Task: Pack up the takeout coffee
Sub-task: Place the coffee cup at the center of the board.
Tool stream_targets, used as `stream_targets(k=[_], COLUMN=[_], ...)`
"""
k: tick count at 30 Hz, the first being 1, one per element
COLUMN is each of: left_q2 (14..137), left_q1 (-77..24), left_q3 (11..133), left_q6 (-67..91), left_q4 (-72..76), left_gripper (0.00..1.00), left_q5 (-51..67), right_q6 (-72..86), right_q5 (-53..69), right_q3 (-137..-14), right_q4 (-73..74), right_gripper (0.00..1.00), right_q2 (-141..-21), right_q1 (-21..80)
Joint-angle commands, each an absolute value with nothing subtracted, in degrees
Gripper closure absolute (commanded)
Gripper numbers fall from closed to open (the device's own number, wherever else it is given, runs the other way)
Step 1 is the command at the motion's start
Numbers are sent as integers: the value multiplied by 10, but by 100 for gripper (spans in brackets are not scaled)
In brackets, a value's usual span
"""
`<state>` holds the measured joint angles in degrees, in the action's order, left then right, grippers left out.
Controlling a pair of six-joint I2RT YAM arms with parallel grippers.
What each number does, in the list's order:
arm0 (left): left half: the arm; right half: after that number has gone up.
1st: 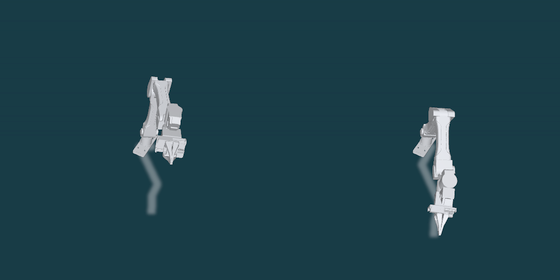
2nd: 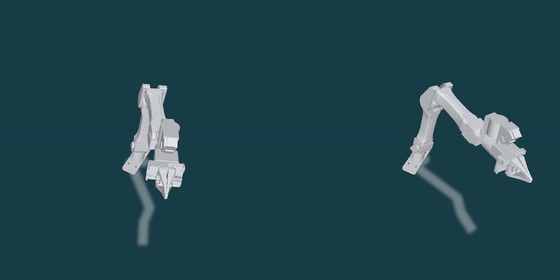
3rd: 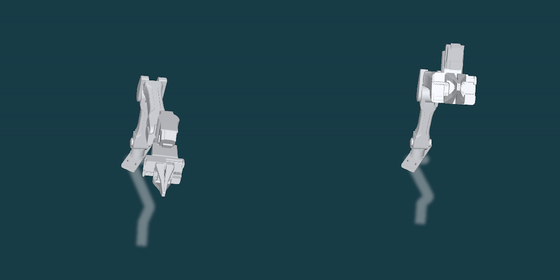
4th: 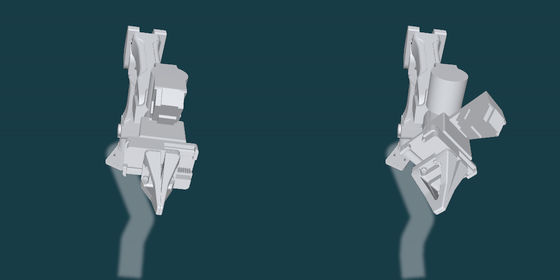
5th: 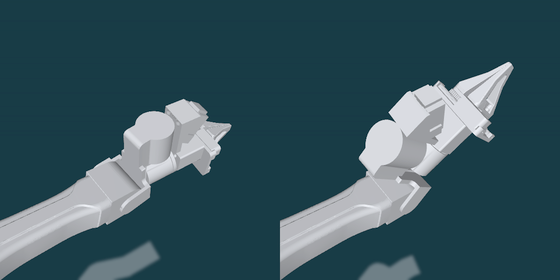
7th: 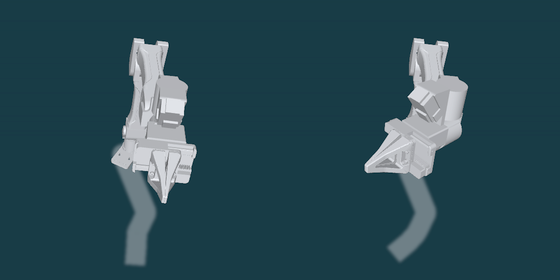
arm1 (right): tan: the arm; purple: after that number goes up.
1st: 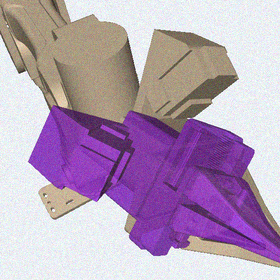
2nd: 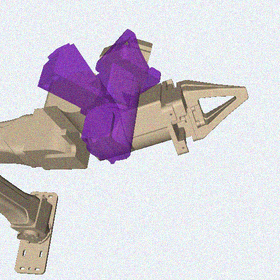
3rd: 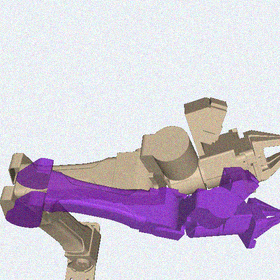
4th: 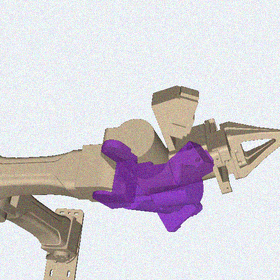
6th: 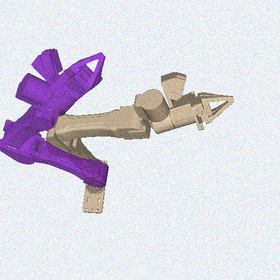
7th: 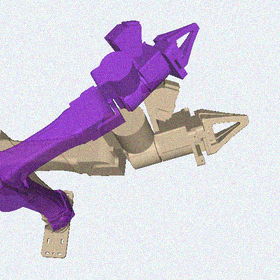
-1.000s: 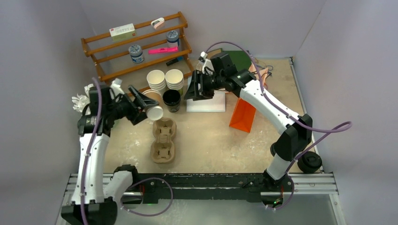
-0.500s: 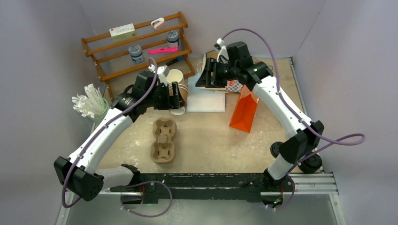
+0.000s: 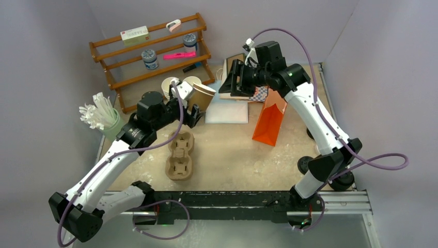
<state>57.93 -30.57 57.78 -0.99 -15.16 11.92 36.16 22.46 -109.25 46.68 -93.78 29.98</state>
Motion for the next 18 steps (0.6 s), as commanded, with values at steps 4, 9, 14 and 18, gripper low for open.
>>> stream_targets(k=[4, 9, 14, 18], left_q2=[557, 558, 560, 558], left_q1=[-308, -308, -308, -308], left_q3=[546, 552, 559, 557], left_q6=[-176, -197, -202, -196], left_q4=[-43, -48, -52, -45], left_gripper=[68, 68, 68, 67], left_q5=[213, 204, 210, 208], right_q6=[460, 495, 519, 538], right_q5=[228, 244, 288, 318], right_q3=[-1115, -1104, -1091, -1071], right_q4=[469, 441, 434, 407], right_gripper=[38, 40, 46, 59], right_q2=[-946, -947, -965, -966], right_q1=[301, 301, 300, 300])
